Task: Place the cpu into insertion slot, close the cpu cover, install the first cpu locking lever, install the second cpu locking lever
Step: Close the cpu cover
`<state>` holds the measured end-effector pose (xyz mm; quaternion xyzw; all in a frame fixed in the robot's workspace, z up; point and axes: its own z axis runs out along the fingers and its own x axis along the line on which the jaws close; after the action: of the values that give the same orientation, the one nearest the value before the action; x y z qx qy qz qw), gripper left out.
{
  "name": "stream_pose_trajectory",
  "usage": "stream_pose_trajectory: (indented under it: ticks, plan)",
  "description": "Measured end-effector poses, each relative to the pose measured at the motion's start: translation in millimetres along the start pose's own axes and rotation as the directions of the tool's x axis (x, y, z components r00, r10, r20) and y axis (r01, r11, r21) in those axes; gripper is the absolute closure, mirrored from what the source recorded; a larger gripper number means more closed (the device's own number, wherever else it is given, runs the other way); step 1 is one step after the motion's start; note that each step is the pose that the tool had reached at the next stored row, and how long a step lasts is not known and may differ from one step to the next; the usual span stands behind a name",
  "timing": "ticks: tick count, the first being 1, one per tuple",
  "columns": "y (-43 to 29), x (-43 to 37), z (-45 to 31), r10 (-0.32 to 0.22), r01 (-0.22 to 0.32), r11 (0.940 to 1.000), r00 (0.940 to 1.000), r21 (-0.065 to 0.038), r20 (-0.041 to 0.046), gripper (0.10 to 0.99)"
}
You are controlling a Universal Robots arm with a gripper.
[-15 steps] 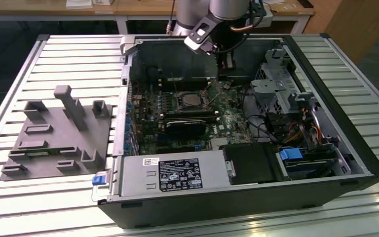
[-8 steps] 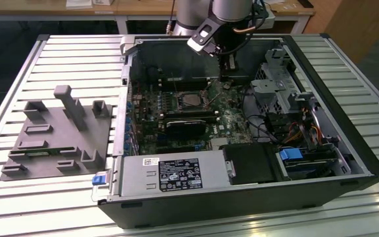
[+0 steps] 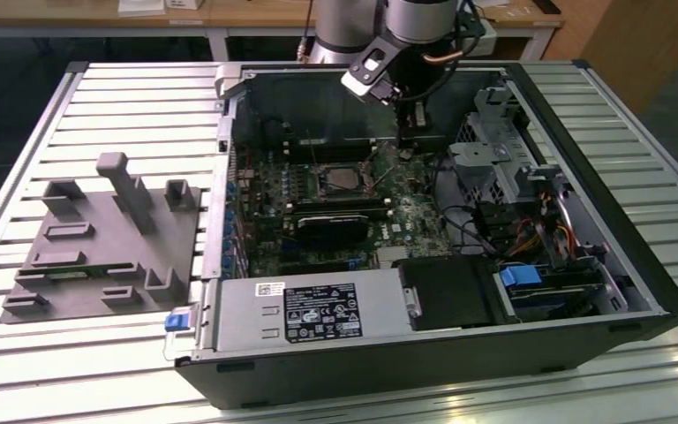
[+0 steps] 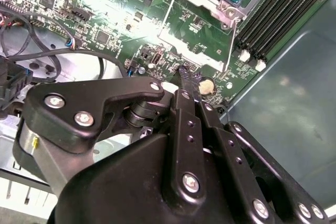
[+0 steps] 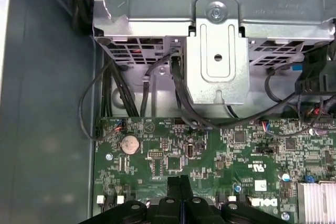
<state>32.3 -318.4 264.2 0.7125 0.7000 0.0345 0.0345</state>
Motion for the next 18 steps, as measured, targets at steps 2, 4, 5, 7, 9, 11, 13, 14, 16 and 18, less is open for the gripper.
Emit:
stream_pose_trajectory:
  ticks: [2, 4, 5, 7, 9, 11, 13, 14, 16, 18]
  plan:
    - [1.1, 0.0, 1.9, 0.0, 0.0, 1.0, 1.0, 0.0, 0.0, 0.984]
    - [1.9, 0.0, 3.9, 0.0, 0.0, 1.0, 1.0, 0.0, 0.0, 0.984]
    - [2.2, 0.0, 4.9, 0.0, 0.0, 1.0, 1.0, 0.0, 0.0, 0.984]
    - [2.6, 0.0, 7.2, 0.0, 0.0, 1.0, 1.0, 0.0, 0.0, 0.984]
    - [2.8, 0.1, 9.6, 0.0, 0.0, 1.0, 1.0, 0.0, 0.0, 0.984]
    - [2.9, 0.1, 11.8, 0.0, 0.0, 1.0, 1.0, 0.0, -0.0001, 0.984]
    - [3.3, 0.1, 12.5, 0.0, 0.0, 1.0, 1.0, 0.0, 0.0002, 0.984]
    - [3.3, 0.0, 12.5, 0.0, 0.0, 1.0, 1.0, 0.0, 0.0002, 0.984]
    - [3.3, 0.1, 12.5, 0.0, 0.0, 1.0, 1.0, 0.0, 0.0002, 0.984]
    - [3.4, 0.1, 12.6, 0.0, 0.0, 1.0, 1.0, 0.001, 0.0002, 0.984]
